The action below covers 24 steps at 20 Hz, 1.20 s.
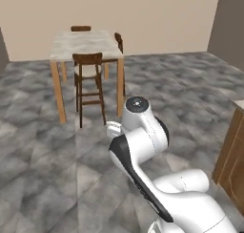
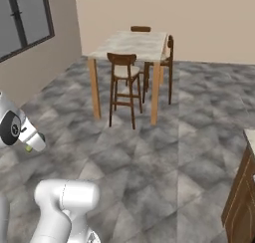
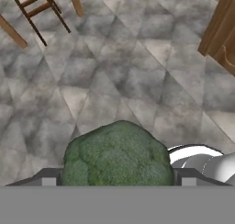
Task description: Turn on the sink faucet. Then move the broccoli from the counter to the sink. Turn off the sink. Move the vegetable from the sink to the pot next to the stove. Finally move the pot to the rear right burner.
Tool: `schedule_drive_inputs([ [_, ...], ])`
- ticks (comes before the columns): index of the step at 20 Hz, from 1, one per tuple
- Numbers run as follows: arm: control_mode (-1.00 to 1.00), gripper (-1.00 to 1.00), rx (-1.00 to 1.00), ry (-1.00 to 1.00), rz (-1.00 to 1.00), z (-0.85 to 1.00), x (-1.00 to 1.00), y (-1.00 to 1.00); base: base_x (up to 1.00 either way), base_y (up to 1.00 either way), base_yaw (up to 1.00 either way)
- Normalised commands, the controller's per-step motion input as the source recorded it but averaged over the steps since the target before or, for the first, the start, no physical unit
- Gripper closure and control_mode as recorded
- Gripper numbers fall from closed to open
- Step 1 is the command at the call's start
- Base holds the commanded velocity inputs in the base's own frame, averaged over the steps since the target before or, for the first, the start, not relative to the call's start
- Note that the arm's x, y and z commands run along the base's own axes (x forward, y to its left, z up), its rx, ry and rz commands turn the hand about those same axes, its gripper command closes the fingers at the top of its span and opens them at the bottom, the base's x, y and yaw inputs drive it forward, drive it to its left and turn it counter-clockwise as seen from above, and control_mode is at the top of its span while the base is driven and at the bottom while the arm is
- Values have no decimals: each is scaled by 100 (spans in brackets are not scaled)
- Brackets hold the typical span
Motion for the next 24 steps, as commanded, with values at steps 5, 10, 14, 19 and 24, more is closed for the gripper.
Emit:
schedule_drive_inputs([
  [5,100,100,0,0,0,0,0,0,35,-14,-39],
  [10,100,100,0,0,0,0,0,0,32,-16,-39],
  [14,100,100,0,0,0,0,0,0,20,-21,-39],
  [19,100,100,0,0,0,0,0,0,13,-27,-39],
  [24,100,100,0,0,0,0,0,0,10,-35,-38],
])
